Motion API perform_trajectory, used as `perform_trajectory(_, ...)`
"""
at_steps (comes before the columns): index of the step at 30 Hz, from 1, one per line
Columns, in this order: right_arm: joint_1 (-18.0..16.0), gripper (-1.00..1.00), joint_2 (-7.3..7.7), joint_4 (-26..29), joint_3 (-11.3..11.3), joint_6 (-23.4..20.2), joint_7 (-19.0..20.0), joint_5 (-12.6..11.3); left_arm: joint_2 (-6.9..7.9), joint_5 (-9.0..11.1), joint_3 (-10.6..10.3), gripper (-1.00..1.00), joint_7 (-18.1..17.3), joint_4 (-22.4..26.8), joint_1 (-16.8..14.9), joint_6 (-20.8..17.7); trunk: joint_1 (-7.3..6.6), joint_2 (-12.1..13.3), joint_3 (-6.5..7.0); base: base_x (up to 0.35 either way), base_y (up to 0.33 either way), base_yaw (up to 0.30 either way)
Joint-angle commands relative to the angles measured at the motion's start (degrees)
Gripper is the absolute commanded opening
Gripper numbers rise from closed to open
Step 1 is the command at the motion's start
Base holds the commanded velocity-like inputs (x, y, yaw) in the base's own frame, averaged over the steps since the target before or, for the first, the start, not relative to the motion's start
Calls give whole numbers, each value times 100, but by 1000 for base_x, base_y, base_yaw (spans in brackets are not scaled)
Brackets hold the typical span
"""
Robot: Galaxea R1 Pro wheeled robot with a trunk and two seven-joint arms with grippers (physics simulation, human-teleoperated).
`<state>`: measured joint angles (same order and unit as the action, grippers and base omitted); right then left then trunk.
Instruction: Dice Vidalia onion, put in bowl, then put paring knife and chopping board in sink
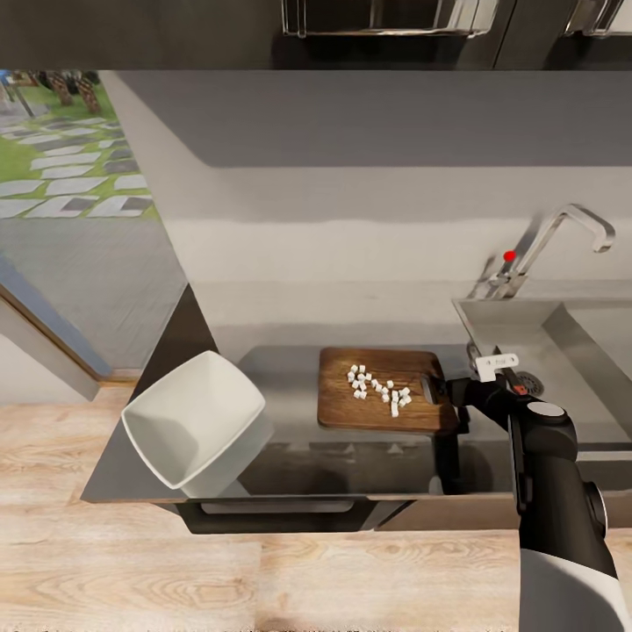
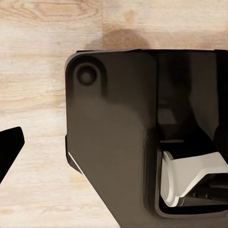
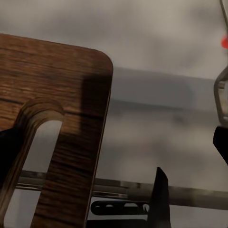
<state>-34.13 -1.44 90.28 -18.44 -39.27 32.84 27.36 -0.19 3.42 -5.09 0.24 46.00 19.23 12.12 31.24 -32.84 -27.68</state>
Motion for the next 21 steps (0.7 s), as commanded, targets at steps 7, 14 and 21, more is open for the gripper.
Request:
perform_trajectory(7,-6,100,-6,8,-16,-11,59,59,2,36,-10,100,3,6,2,9,2,-7,-51,0,0,0)
perform_trajectory(14,-6,100,-6,8,-18,-11,57,59,2,36,-10,100,3,6,2,9,2,-7,-95,0,0,0)
perform_trajectory(21,-6,100,-6,8,-15,-11,59,58,2,36,-10,100,3,6,2,9,2,-7,-144,0,0,0)
